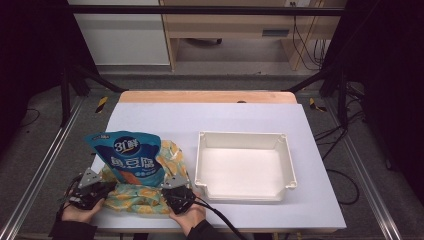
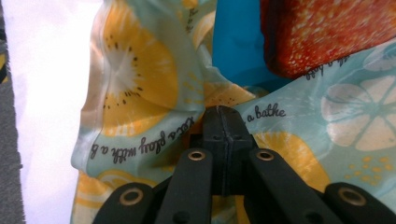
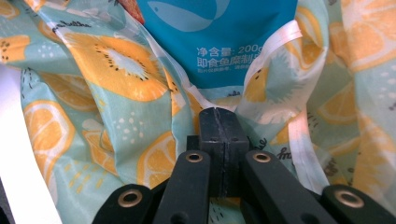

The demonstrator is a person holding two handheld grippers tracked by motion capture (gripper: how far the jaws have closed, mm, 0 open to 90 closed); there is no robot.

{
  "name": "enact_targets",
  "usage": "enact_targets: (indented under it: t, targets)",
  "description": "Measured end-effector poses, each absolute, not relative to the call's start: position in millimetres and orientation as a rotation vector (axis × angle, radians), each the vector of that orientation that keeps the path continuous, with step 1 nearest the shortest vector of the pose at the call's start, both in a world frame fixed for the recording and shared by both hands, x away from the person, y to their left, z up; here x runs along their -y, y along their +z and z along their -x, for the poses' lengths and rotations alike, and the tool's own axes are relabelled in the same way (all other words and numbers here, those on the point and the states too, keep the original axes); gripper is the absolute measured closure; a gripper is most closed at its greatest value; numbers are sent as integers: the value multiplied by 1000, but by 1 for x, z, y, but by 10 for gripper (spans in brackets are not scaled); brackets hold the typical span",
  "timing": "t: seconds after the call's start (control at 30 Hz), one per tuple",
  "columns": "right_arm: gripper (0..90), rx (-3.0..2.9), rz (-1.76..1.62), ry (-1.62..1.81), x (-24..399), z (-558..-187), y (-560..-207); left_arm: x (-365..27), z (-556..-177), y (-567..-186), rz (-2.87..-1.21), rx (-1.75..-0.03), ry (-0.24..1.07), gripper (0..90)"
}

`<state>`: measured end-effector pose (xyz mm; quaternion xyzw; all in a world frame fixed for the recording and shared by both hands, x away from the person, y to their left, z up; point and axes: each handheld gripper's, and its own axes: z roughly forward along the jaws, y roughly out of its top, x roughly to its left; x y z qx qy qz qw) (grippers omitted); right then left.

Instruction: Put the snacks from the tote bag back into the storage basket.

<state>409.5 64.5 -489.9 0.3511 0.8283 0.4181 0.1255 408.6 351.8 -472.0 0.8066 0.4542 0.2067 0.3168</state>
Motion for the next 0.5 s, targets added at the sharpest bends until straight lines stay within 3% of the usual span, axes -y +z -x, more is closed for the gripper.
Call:
enact_targets:
  t: [0.3, 0.5]
  targets:
    - [893, -2419, -1027, 1218, -62, -411, -490, -354, -410, -475, -2092, -1197, 530, 890]
    - [822, -2411, -1003, 1239, -61, -411, -488, -355, -409, -472, -2085, -1200, 524, 792]
